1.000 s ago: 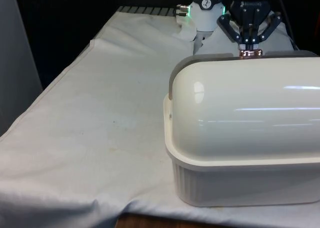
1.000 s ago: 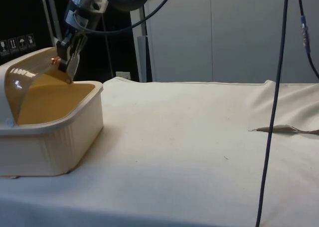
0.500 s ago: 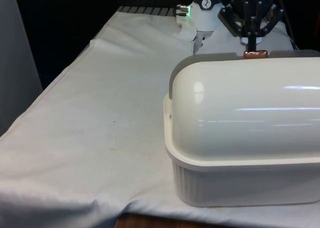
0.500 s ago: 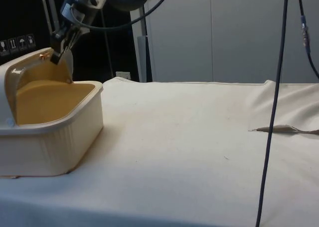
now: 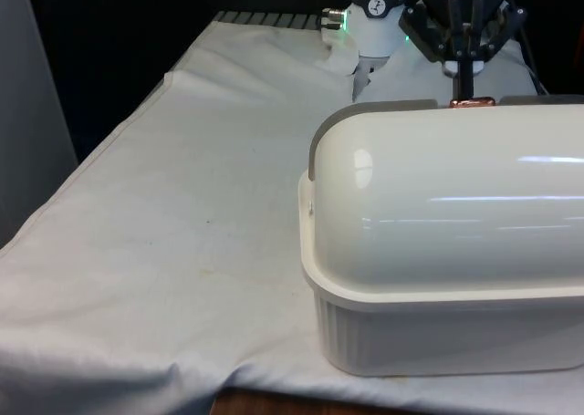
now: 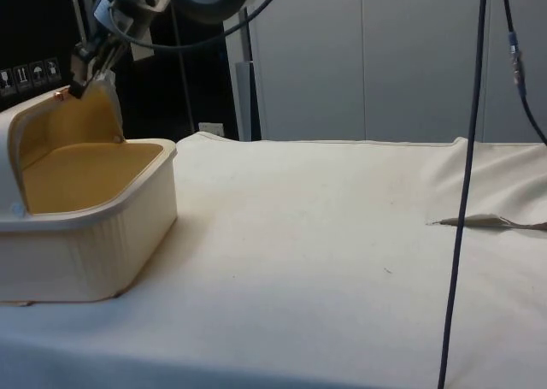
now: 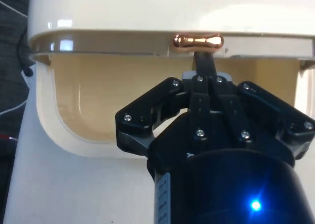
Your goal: Open the lid, then close it.
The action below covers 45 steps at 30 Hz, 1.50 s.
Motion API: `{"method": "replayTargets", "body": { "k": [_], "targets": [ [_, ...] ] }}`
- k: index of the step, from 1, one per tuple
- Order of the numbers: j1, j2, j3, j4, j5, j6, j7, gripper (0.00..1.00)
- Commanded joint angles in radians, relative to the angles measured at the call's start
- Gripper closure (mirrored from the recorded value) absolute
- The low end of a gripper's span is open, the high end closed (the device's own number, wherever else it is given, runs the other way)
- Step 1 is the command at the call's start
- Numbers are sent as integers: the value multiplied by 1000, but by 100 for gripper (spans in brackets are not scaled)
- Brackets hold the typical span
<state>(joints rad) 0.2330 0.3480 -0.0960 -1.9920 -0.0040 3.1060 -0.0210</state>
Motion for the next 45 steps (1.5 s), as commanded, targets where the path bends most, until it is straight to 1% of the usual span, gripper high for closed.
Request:
{"method": "replayTargets", "body": {
  "k": [1, 3, 4, 5, 11, 12, 13, 19, 20, 21, 28, 29, 30, 34, 36, 37, 38, 39, 43, 45],
  "targets": [
    [2, -2, -5, 5, -3, 7, 1, 100],
    [3, -6, -7, 12, -3, 3, 2, 100],
    [0, -1, -1, 12, 0, 0, 0, 100],
    [3, -7, -7, 15, -3, 2, 2, 100],
    [4, -24, -11, 32, -3, -7, 4, 100],
    [0, -20, -3, 31, 0, -1, 0, 100],
    [4, -27, -11, 34, -3, -8, 4, 100],
    [4, -43, -14, 58, -4, -23, 5, 100],
    [0, -39, -5, 57, 0, -14, 1, 100],
    [4, -45, -14, 62, -4, -25, 6, 100],
    [3, -67, -15, 90, -5, -49, 6, 100],
    [0, -63, -7, 86, 0, -38, 1, 100],
    [3, -73, -15, 98, -5, -57, 6, 100],
    [2, -82, -15, 115, -5, -74, 7, 100],
    [2, -85, -15, 123, -5, -82, 7, 100],
    [-1, -82, -7, 120, 0, -73, 1, 100],
    [2, -86, -15, 127, -5, -87, 7, 100],
    [2, -88, -15, 136, -5, -96, 8, 100],
    [3, -79, -23, 153, -10, -106, 19, 100],
    [2, -79, -19, 153, -7, -106, 17, 100]
  ]
}}
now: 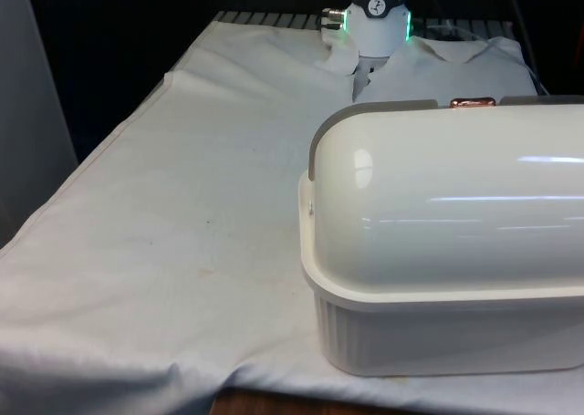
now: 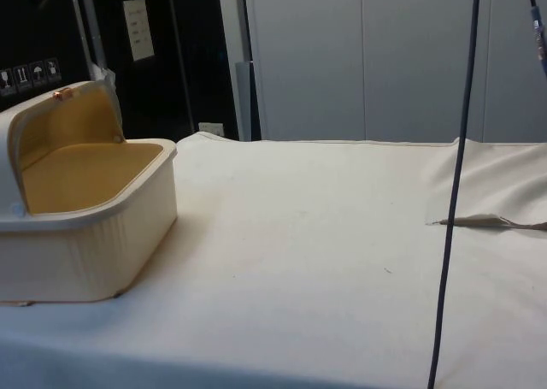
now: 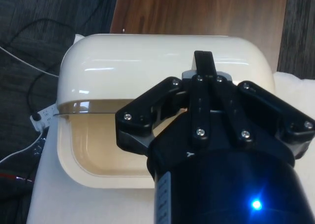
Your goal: Open the lid, then close it.
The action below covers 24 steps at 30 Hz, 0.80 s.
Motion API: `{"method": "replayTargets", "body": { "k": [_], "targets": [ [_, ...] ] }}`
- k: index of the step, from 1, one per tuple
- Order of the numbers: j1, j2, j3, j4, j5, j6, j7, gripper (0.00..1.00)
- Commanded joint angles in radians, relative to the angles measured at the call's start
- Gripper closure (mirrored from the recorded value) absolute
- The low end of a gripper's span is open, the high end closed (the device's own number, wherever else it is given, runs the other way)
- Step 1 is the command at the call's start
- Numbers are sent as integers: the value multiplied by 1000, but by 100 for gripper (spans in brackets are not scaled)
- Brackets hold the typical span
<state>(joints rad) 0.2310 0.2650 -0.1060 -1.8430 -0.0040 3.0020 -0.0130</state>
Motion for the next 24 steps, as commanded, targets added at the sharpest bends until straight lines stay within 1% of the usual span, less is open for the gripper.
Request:
{"method": "replayTargets", "body": {
  "k": [1, 2, 14, 16, 17, 18, 19, 23, 24],
  "targets": [
    [0, 1, 0, 0, 0, 0, 0, 100],
    [4, 3, -7, 3, -6, -2, 7, 100],
    [-1, 8, 4, 4, 4, -1, -3, 100],
    [-4, 9, 7, 9, 7, -7, -7, 100],
    [0, 7, 0, 3, 0, 0, -1, 100],
    [-4, 8, 7, 11, 7, -13, -7, 100],
    [-5, 6, 8, 13, 8, -20, -7, 100],
    [-5, -2, 8, 27, 8, -53, -8, 100],
    [-5, -6, 7, 35, 8, -74, -8, 100]
  ]
}}
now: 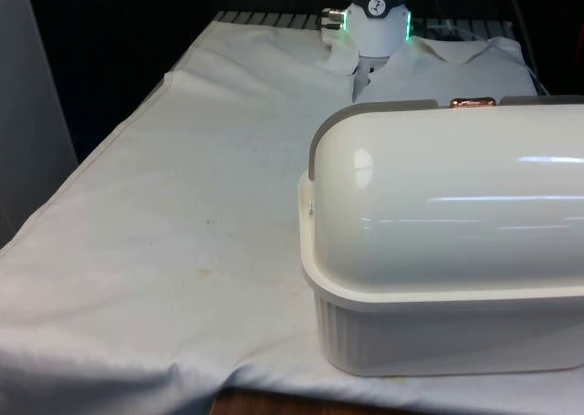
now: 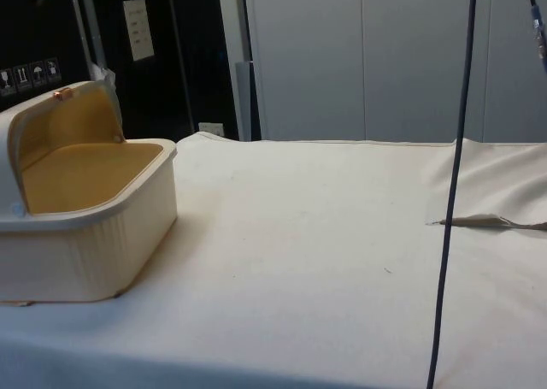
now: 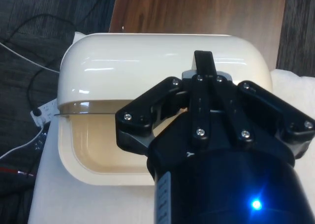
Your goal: Open the lid, then close it.
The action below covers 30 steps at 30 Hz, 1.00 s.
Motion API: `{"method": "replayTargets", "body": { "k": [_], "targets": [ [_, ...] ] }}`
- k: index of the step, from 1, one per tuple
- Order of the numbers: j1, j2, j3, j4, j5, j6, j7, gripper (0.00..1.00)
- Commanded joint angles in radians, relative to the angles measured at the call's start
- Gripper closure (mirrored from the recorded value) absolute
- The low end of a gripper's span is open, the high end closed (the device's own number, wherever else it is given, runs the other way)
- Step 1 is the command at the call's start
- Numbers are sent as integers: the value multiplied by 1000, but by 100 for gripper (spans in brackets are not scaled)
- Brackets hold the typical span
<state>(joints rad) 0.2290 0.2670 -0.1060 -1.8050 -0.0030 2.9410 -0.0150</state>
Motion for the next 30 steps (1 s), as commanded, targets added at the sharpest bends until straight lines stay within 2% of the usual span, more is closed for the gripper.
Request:
{"method": "replayTargets", "body": {
  "k": [1, 2, 6, 10, 11, 12, 18, 21, 22, 27, 28, 30],
  "targets": [
    [-2, -9, 7, 1, 7, -24, -7, 100],
    [0, -3, 0, 3, 0, -12, 0, 100],
    [-2, -17, 8, 13, 8, -72, -11, 100],
    [-2, -22, 8, 20, 9, -104, -15, 100],
    [0, -18, 1, 22, 0, -93, -6, 100],
    [-2, -22, 9, 23, 9, -112, -16, 100],
    [-2, -23, 9, 34, 10, -163, -28, 100],
    [0, -20, 2, 35, 0, -160, -20, 100],
    [-2, -19, 9, 31, 9, -171, -31, 100],
    [2, -12, 6, 30, 0, -174, -24, 100],
    [3, -12, 6, 30, -1, -174, -24, 99],
    [5, -10, 5, 30, -3, -174, -22, 87]
  ]
}}
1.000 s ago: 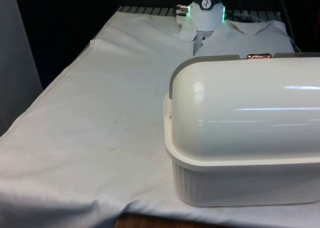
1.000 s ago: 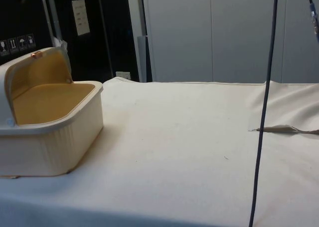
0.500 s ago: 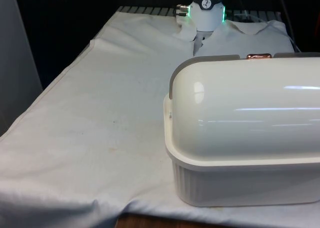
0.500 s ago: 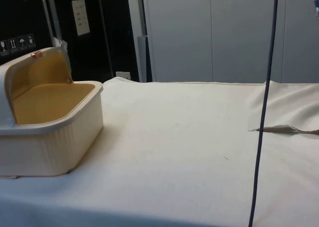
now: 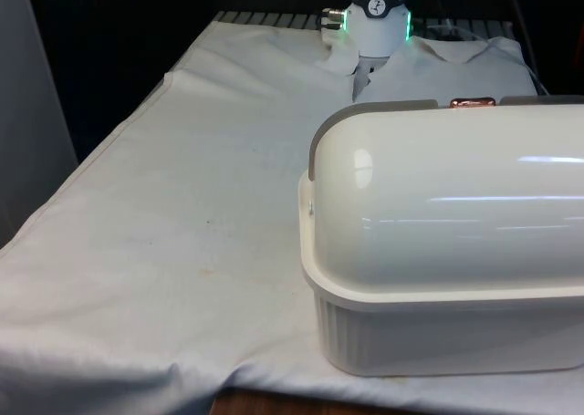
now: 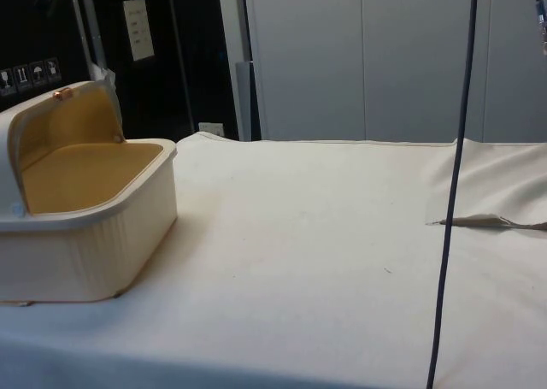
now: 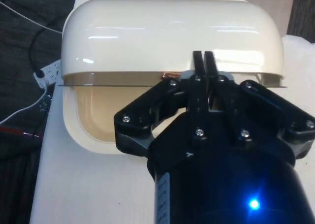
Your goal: Open the lid, then close it.
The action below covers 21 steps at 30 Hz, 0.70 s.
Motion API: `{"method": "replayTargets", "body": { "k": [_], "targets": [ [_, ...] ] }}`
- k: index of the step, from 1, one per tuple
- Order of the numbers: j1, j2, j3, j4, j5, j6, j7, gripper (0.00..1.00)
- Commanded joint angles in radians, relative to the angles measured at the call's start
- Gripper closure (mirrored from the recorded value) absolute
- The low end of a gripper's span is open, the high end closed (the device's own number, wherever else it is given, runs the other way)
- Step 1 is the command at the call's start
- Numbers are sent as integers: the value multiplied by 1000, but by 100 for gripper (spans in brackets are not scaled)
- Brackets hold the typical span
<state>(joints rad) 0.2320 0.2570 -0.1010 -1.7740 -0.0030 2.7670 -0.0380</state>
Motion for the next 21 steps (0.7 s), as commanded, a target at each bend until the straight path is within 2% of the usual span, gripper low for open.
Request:
{"method": "replayTargets", "body": {
  "k": [1, 2, 7, 8, 11, 12, 14, 15, 18, 21],
  "targets": [
    [0, 0, 0, 0, 0, 0, 0, 82],
    [2, 0, -1, -1, -4, 1, 2, 82],
    [3, 1, -2, -1, -5, 1, 3, 58],
    [4, 2, -2, -1, -6, 1, 3, 48],
    [2, 2, 1, 0, -1, 0, 0, 34],
    [4, 2, -2, -1, -6, 1, 4, 34],
    [4, 2, -2, -1, -6, 1, 4, 23],
    [4, 1, -2, -1, -6, 1, 4, 20],
    [7, 6, -3, 4, -9, -1, 6, 1],
    [6, 6, 1, 4, -2, 0, 0, 0]
  ]
}}
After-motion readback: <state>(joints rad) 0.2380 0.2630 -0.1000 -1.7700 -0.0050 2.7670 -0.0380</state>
